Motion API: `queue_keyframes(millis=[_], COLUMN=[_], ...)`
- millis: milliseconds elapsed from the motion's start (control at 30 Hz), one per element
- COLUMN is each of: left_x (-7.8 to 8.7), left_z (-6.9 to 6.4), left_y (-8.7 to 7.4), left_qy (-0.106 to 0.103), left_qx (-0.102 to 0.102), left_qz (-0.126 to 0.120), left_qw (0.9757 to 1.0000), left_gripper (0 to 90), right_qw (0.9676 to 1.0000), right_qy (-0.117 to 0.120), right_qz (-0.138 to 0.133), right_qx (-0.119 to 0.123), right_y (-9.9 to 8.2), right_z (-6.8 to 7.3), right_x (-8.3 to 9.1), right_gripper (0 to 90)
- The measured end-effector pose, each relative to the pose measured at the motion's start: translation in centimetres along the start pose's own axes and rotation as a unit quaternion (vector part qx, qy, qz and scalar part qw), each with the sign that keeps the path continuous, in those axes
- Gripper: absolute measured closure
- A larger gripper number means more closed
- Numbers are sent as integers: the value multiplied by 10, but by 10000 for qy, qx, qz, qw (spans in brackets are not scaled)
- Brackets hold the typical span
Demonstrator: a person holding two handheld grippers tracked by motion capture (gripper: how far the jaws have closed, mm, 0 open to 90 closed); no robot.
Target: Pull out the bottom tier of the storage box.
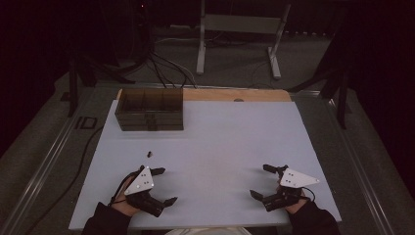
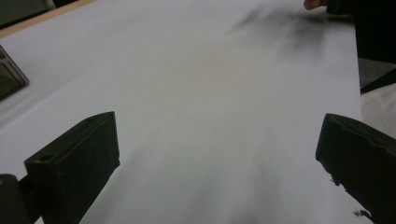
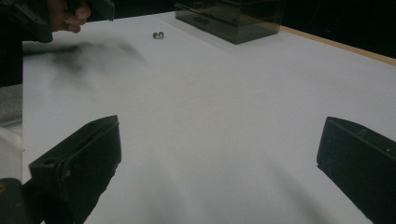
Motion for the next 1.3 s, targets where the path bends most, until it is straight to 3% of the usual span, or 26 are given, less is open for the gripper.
queue_keyframes(millis=[467, 833, 1067, 1300], left_x=[2, 3, 1, 6], left_z=[6, 8, 11, 23], left_y=[17, 33, 44, 54], left_qy=[160, 92, 103, 363], left_qx=[-227, -266, -399, -413], left_qz=[-222, -334, -381, -475], left_qw=[9994, 9990, 9984, 9974], left_gripper=[8, 8, 8, 8], right_qw=[10000, 10000, 10000, 10000], right_qy=[-11, 3, 17, 18], right_qz=[-16, 16, 4, -3], right_qx=[-79, -66, -93, -96], right_y=[0, -1, -1, 0], right_z=[-2, -1, -1, -1], right_x=[0, 0, -1, -1], right_gripper=[0, 0, 0, 0])
Point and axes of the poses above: each handheld gripper's, and its own axes: x roughly backward along the jaws, y roughly out of its top, z roughly to its left, the point moved 8 cm from there along -x, roughly forward along the jaws, and after that the axes turned 12 degrees about x, right-handed, at the moved point
